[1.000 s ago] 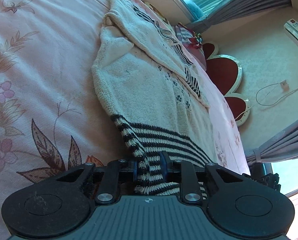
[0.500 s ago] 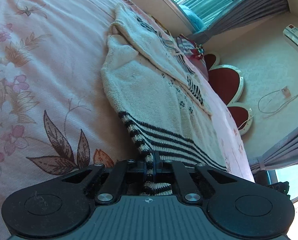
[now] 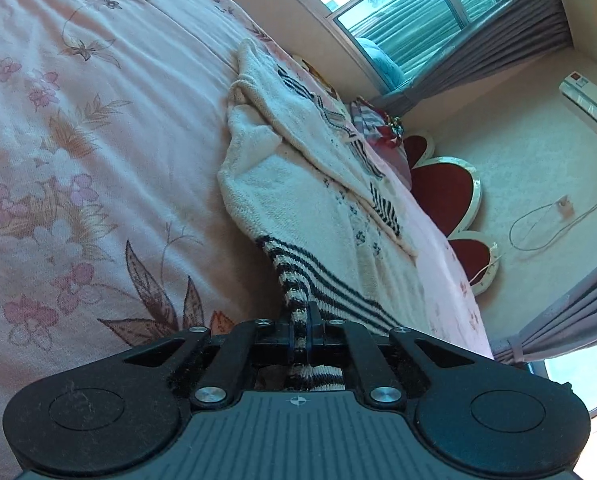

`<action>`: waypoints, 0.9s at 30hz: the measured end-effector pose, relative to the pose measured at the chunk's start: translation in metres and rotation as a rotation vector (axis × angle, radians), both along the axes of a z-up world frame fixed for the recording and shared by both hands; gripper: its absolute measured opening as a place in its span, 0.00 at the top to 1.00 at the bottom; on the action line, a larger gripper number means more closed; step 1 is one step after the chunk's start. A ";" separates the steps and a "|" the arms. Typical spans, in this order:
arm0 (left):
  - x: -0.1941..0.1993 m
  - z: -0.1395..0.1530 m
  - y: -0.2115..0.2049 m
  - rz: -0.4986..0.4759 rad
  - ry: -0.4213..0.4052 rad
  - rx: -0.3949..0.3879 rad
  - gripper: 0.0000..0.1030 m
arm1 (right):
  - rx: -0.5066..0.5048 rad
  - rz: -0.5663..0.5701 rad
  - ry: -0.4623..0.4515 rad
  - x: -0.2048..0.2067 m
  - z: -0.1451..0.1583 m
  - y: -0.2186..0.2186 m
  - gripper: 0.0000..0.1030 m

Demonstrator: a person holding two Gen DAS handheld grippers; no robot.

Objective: Fold small clothes
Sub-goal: 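Lift the striped hem with both grippers and fold it toward the collar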

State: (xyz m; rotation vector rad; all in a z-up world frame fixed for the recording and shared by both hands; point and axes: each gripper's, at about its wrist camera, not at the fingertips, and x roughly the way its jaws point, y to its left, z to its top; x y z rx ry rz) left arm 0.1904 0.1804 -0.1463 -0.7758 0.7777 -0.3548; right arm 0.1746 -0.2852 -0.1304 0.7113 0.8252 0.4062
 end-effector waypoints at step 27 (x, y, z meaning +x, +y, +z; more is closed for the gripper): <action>0.272 0.054 -0.023 0.057 -0.067 -0.019 0.95 | 0.223 -0.138 -0.028 0.263 0.034 -0.042 0.94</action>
